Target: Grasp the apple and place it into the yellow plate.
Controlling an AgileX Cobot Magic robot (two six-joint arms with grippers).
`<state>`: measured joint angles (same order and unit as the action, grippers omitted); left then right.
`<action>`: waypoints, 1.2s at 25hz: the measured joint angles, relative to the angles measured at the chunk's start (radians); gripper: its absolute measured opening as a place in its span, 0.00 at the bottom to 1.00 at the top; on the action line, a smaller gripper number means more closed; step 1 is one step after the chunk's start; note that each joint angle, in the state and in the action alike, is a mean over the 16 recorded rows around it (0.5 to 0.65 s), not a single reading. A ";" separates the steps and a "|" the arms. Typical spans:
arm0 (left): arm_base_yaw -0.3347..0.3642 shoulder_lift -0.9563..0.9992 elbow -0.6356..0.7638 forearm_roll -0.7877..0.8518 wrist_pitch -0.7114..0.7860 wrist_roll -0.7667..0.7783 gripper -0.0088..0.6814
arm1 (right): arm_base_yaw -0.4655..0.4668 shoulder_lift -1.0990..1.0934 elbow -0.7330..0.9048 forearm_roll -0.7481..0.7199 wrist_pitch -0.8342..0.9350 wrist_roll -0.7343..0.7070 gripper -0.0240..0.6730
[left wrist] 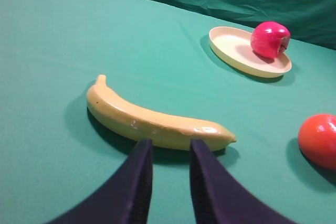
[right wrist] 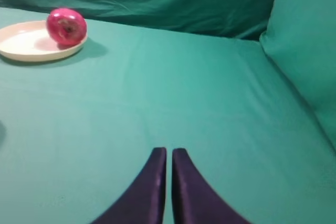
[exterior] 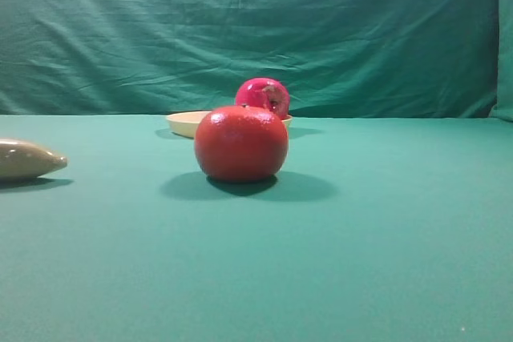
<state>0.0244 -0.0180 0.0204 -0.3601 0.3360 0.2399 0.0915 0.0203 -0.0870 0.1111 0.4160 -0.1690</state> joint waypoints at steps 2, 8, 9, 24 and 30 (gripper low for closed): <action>0.000 0.000 0.000 0.000 0.000 0.000 0.24 | -0.018 -0.017 0.037 0.000 -0.011 0.010 0.03; 0.000 0.000 0.000 0.000 0.000 0.000 0.24 | -0.043 -0.032 0.101 0.000 -0.035 0.036 0.03; 0.000 0.000 0.000 0.000 0.000 0.000 0.24 | -0.044 -0.032 0.106 0.000 -0.037 0.039 0.03; 0.000 0.000 0.000 0.000 0.000 0.000 0.24 | -0.044 -0.032 0.113 0.000 -0.039 0.042 0.03; 0.000 0.000 0.000 0.000 0.000 0.000 0.24 | -0.044 -0.032 0.113 0.000 -0.039 0.042 0.03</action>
<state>0.0244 -0.0180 0.0204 -0.3601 0.3360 0.2399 0.0473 -0.0122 0.0257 0.1111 0.3774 -0.1268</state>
